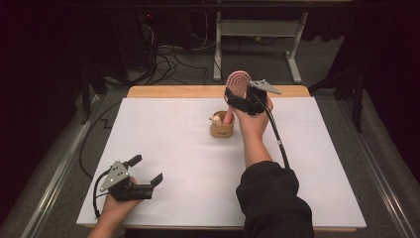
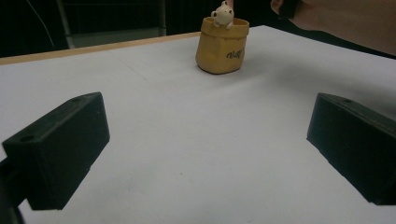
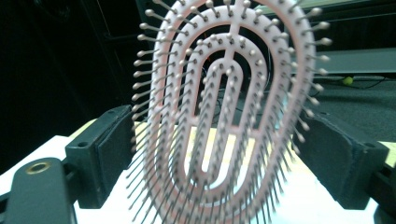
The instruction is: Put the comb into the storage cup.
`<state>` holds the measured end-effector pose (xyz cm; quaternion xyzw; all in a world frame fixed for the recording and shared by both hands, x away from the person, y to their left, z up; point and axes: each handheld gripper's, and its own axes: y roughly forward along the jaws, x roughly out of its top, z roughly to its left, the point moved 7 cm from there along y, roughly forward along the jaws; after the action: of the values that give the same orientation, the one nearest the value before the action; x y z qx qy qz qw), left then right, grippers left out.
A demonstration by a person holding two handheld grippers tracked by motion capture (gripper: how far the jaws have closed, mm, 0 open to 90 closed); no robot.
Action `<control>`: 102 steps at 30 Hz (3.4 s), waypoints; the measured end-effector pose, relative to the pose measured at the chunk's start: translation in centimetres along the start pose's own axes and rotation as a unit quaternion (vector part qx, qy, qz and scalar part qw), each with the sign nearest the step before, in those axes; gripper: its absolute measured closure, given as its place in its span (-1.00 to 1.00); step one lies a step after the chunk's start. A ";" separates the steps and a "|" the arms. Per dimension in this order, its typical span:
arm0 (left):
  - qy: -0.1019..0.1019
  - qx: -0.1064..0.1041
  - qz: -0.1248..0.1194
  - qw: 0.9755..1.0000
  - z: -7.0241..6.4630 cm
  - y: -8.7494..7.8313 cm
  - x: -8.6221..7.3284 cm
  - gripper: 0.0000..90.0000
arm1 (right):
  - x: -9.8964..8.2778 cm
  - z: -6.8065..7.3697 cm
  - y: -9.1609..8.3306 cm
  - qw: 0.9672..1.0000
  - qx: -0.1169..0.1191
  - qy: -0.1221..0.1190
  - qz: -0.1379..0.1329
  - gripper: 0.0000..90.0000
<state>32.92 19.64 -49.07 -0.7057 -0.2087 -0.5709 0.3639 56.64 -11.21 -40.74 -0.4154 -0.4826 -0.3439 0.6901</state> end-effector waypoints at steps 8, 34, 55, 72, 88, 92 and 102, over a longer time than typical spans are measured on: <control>0.000 0.000 0.000 1.000 0.0 0.0 0.0 -1.00 | 0.0 0.1 0.0 1.000 -0.002 -0.004 0.001 -0.65; 0.000 0.000 0.000 1.000 0.0 0.0 0.0 -1.00 | -0.2 0.4 -0.1 0.999 -0.009 -0.029 0.015 -0.99; -0.001 0.001 0.002 1.000 0.1 0.2 0.0 -1.00 | -0.5 2.0 -1.9 0.998 0.001 -0.054 0.029 -0.99; -0.004 0.000 0.010 1.000 0.2 0.6 -0.1 -1.00 | -3.3 2.1 -5.5 0.997 0.014 -0.067 0.044 -0.99; -0.007 0.000 0.013 1.000 0.2 0.9 -0.1 -1.00 | -7.7 1.0 -9.2 0.994 0.019 -0.082 0.073 -0.99; -0.007 0.000 0.013 1.000 0.2 0.9 -0.1 -1.00 | -8.7 0.8 -10.1 0.993 0.023 -0.081 0.079 -0.99; -0.005 0.002 0.014 1.000 0.2 0.9 -0.1 -1.00 | -10.6 0.6 -13.6 0.993 0.036 -0.083 0.076 -0.99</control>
<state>33.68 19.24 -49.44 -0.7105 -0.2022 -0.5619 0.3723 41.35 -15.60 -47.40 -0.4529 -0.5171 -0.2374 0.6864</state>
